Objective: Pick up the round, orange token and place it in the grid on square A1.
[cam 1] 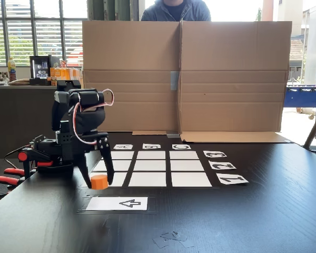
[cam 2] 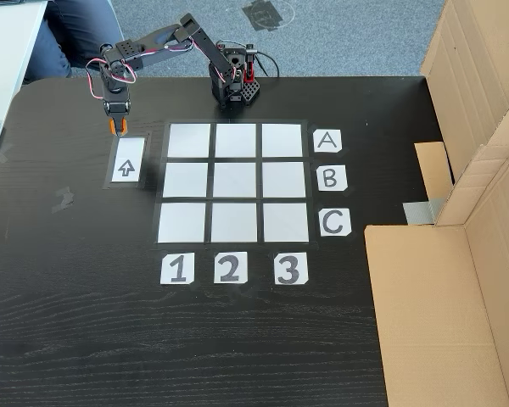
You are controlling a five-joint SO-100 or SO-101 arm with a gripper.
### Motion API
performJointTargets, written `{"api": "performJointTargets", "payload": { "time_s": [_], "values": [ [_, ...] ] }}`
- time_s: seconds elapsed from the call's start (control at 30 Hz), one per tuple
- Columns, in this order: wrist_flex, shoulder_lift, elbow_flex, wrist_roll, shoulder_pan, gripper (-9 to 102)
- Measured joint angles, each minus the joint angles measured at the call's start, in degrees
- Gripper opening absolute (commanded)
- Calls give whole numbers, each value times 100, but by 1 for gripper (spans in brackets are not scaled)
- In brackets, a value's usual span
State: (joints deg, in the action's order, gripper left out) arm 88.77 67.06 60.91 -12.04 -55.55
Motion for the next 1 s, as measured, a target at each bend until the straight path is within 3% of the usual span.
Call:
{"api": "performJointTargets", "payload": {
  "time_s": [0.57, 1.0],
  "values": [
    [0, 4658, 4333, 211, 255, 3],
    [-659, 5616, 6451, 826, 246, 3]
  ]
}}
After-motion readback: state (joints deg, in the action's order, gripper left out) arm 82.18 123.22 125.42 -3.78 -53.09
